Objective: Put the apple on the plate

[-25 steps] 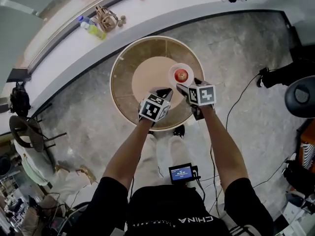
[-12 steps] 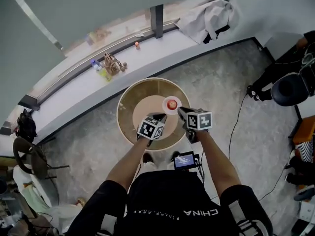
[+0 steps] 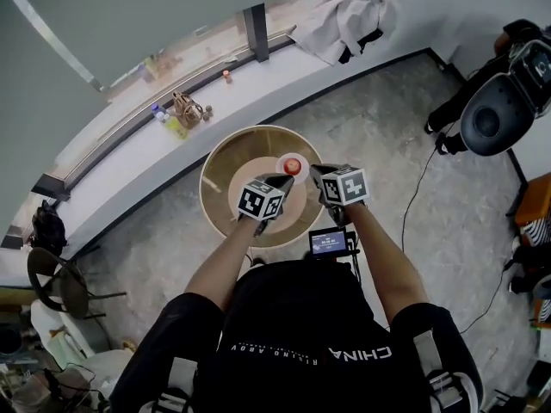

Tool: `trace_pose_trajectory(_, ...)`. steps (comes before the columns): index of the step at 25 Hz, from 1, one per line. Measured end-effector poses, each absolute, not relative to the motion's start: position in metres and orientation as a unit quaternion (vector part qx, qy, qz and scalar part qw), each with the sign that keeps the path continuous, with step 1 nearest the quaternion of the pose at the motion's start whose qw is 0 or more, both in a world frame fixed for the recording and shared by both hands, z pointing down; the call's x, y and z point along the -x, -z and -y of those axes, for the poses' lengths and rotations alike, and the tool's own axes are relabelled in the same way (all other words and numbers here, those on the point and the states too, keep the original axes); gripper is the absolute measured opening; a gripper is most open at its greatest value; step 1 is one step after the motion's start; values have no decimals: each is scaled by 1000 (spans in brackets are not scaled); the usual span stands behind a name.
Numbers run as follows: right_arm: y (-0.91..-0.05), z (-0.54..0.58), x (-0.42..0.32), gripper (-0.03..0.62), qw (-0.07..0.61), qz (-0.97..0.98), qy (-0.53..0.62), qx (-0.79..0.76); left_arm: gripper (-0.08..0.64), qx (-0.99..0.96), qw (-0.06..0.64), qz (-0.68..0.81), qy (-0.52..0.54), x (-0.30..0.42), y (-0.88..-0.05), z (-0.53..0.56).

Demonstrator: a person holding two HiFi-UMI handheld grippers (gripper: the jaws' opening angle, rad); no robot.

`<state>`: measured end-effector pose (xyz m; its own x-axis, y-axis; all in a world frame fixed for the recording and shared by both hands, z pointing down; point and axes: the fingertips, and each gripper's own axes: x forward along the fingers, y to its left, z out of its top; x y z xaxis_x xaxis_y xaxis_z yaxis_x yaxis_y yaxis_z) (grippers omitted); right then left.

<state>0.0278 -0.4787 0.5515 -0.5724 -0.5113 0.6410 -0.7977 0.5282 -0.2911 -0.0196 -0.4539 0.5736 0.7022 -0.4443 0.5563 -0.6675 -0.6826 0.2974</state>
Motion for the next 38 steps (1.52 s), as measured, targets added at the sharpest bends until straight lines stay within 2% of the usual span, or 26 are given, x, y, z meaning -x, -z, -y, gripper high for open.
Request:
trace_pose_trajectory(5, -555, 477, -58, 29, 287, 844, -243, -382, 18, -888, 235, 313, -242, -7, -574, 452)
trace_pose_trajectory(8, -564, 466, -72, 29, 281, 850, -248, -370, 18, -879, 245, 326, -248, -15, -583, 438)
trace_pose_trajectory(17, -602, 409, -73, 29, 345, 856, -221, -315, 18, -824, 291, 378, -307, 6, -625, 367)
trace_pose_trajectory(22, -601, 359, -77, 29, 373, 853, -179, -318, 18, -826, 279, 373, -318, 11, -628, 319)
trace_pose_trajectory(28, -586, 289, -50, 29, 344, 841, -177, -377, 18, -827, 207, 398, -339, 58, -610, 242)
trace_pose_trajectory(31, -585, 247, -29, 29, 314, 832, -217, -403, 18, -831, 190, 403, -332, 82, -613, 202)
trace_pose_trajectory(34, -591, 201, -17, 29, 291, 817, -276, -415, 18, -825, 204, 418, -321, 106, -621, 164)
trace_pose_trajectory(38, -587, 157, -12, 29, 302, 813, -254, -428, 18, -833, 240, 409, -286, 115, -627, 120)
